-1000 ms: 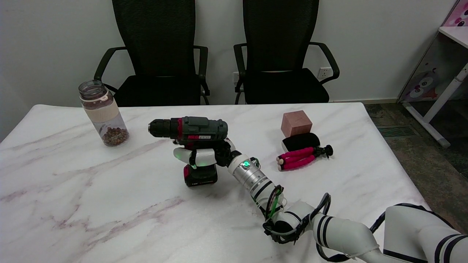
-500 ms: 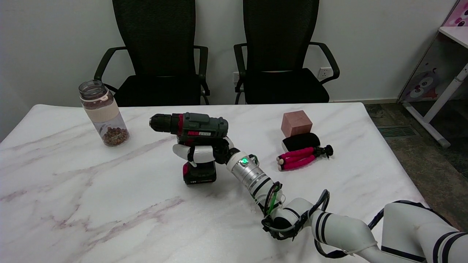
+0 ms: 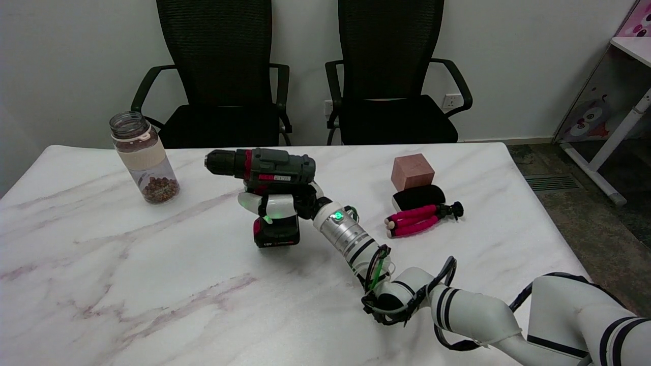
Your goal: Pick up the power screwdriver.
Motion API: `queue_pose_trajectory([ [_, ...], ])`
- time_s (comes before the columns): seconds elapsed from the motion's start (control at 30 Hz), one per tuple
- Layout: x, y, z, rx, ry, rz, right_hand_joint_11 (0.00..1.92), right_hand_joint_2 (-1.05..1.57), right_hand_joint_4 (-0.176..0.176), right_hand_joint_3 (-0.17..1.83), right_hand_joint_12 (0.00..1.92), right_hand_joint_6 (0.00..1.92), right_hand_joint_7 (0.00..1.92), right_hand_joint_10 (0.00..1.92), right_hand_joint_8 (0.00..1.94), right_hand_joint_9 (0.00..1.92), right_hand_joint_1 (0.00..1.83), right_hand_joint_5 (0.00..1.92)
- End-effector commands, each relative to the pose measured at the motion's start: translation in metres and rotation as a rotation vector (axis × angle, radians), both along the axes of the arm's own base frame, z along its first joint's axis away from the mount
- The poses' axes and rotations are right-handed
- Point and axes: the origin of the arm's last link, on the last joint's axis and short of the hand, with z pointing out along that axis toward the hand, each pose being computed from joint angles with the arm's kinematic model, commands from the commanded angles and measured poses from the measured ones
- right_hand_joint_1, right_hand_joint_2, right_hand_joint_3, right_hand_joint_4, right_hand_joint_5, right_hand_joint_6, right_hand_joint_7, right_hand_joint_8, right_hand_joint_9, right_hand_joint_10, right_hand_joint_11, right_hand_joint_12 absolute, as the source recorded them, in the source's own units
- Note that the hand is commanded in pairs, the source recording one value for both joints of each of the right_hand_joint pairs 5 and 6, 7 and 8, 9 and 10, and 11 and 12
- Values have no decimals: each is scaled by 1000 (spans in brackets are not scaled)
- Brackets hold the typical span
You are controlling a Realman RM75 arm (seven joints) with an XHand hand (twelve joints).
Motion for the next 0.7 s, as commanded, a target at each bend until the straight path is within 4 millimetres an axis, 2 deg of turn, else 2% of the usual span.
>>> queue_pose_trajectory([
  [0.03,42,-23,6,-9,24,111,1920,1465,48,813,1920,1920,1920,1789,1920,1789,1163,1920],
  [0.17,65,-32,15,-22,10,156,1920,1490,51,813,1920,1920,1920,1794,1920,1794,1143,1920],
  [0.33,106,-40,26,-63,50,259,1920,1513,55,815,1920,1920,1920,1818,1920,1818,1125,1920],
  [0.7,163,-51,32,-88,97,383,1920,1568,63,789,1920,1920,1920,1834,1920,1834,1093,1920],
])
